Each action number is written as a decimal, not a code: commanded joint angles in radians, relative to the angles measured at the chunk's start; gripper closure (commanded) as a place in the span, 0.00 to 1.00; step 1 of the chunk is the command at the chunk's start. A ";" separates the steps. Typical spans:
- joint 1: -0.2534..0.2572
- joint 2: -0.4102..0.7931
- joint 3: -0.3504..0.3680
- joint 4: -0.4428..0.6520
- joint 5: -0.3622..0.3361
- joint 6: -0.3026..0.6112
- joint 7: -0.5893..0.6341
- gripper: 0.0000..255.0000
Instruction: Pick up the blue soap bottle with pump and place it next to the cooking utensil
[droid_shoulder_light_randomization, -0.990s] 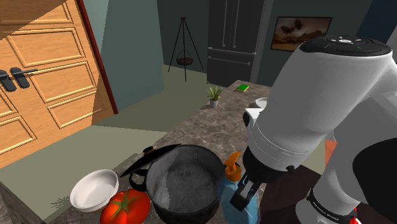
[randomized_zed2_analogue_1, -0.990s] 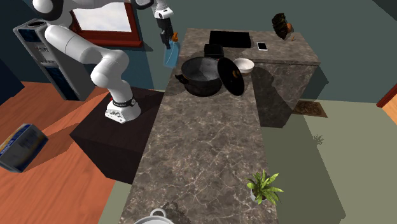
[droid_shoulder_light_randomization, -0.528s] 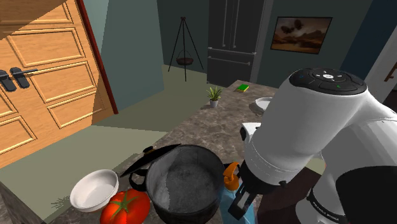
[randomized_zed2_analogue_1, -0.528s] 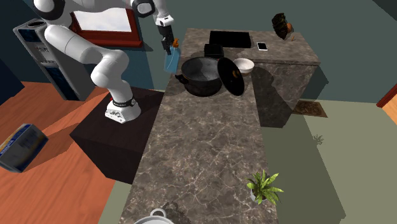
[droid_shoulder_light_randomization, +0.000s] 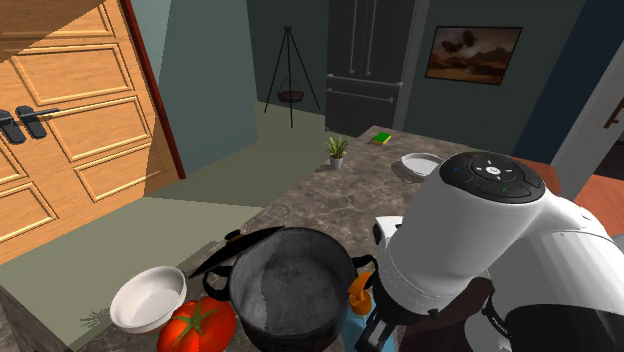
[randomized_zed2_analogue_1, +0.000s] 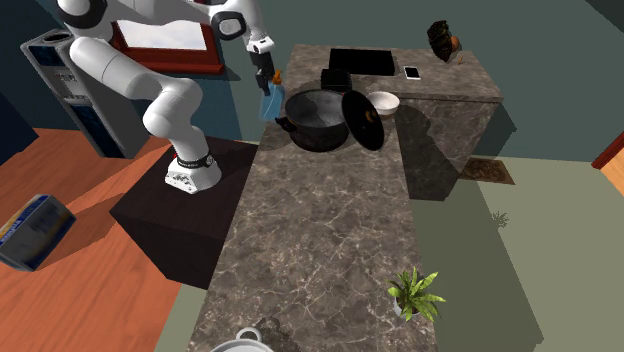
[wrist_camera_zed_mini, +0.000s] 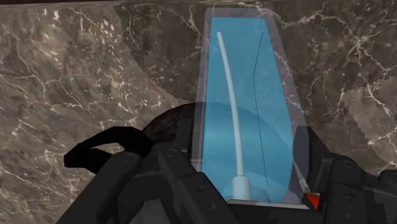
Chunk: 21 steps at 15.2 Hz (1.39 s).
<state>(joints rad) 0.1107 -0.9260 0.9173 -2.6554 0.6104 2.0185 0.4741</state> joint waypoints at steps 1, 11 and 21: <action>0.003 0.007 0.018 -0.022 0.016 0.030 -0.002 1.00; -0.010 0.061 0.111 -0.079 0.077 0.149 -0.004 1.00; -0.010 0.060 0.112 -0.080 0.079 0.149 -0.005 0.00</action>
<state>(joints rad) 0.1004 -0.8664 1.0296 -2.7347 0.6891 2.1669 0.4694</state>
